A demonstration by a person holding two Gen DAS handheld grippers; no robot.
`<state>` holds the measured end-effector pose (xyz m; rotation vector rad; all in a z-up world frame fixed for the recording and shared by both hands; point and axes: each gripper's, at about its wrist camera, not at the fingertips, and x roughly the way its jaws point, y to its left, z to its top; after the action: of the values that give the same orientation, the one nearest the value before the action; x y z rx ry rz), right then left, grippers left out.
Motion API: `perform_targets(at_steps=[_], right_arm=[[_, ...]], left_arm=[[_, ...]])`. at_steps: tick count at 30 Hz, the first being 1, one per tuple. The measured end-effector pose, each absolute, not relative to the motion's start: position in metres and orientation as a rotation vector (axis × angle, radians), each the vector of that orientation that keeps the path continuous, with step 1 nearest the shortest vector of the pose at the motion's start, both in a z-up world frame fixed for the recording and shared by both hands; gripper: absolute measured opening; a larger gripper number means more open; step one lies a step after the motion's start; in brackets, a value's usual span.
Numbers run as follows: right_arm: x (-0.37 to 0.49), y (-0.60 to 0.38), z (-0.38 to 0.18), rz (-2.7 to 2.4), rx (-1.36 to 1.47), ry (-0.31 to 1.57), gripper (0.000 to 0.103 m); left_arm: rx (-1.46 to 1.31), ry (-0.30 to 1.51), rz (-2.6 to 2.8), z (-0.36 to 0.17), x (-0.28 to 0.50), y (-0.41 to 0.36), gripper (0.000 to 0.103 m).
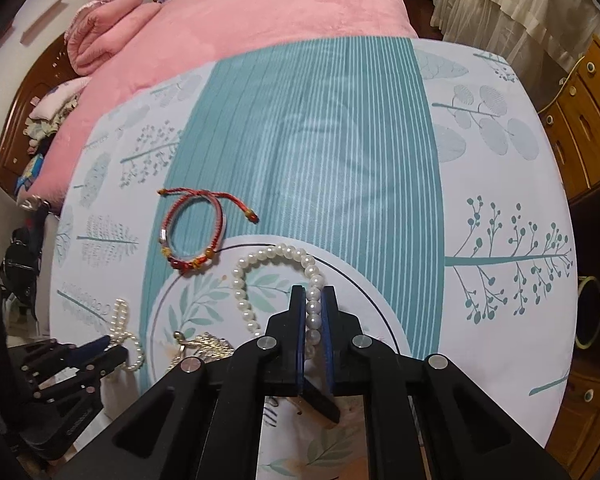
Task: Organize jewelry
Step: 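Grasp the pearl necklace with the left tool while the right tool grasps the pearl bracelet, then carry both pearl pieces into the pink box and open both tools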
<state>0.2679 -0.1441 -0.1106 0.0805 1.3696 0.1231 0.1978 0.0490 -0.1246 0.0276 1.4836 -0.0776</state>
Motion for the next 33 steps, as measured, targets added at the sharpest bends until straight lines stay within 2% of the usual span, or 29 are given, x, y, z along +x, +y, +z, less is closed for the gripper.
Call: perform_targets(at_steps=[7, 19, 33], right_arm=[[0.254, -0.146, -0.076, 0.163, 0.103, 1.317, 0.007], [0.216, -0.141, 0.003, 0.237, 0.165, 1.213, 0.007], [0.111, -0.2, 0.107, 0.214, 0.267, 1.1, 0.007]], left_arm=[[-0.059, 1.43, -0.104, -0.103, 0.188, 0.058, 0.009], [-0.054, 1.298, -0.211, -0.025, 0.165, 0.061, 0.009], [0.004, 1.19, -0.448, 0.069, 0.127, -0.029, 0.009]])
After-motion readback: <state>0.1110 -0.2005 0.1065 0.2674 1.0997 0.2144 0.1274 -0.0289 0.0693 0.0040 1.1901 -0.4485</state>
